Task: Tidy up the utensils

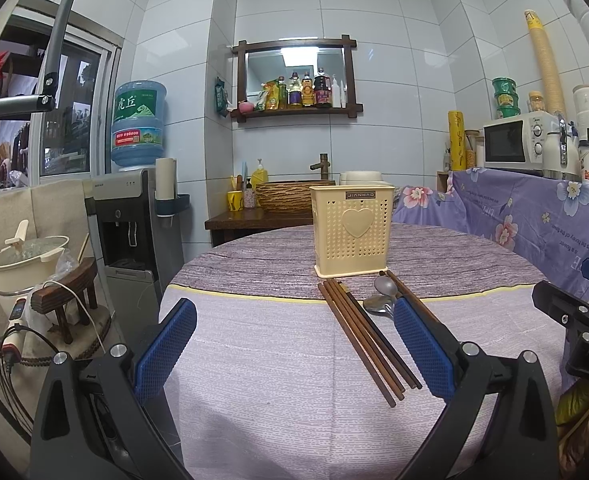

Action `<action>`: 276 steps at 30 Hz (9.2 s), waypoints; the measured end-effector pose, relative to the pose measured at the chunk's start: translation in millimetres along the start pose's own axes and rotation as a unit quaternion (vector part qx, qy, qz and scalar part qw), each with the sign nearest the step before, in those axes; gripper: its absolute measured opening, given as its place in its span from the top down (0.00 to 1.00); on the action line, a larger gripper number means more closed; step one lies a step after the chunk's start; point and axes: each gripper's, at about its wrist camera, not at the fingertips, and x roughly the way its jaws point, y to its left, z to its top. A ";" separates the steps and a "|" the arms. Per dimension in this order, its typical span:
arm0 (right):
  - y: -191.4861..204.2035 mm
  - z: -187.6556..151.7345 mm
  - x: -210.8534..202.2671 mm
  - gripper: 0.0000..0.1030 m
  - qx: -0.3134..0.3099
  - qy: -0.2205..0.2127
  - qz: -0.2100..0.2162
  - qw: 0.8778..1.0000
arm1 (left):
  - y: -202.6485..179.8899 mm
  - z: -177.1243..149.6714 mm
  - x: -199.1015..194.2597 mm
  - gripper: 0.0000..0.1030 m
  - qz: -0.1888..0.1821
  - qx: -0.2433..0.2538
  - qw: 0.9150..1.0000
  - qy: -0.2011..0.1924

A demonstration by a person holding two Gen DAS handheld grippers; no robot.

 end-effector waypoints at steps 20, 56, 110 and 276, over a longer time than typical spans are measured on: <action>-2.1 -0.9 3.6 0.05 0.001 0.001 0.000 1.000 | 3.7 -4.5 0.6 0.05 -0.001 -0.001 1.000 0.005; -4.7 -5.8 9.6 0.05 0.003 0.006 0.002 1.000 | 6.2 -9.2 3.1 0.05 -0.001 -0.001 1.000 0.011; -25.4 36.0 230.4 0.20 0.029 0.286 0.073 0.955 | 15.7 -0.3 209.8 0.57 -0.068 -0.004 0.926 0.372; -23.2 45.1 217.6 0.22 -0.008 0.240 0.019 0.970 | 10.5 -8.8 181.7 0.55 -0.079 0.005 0.939 0.335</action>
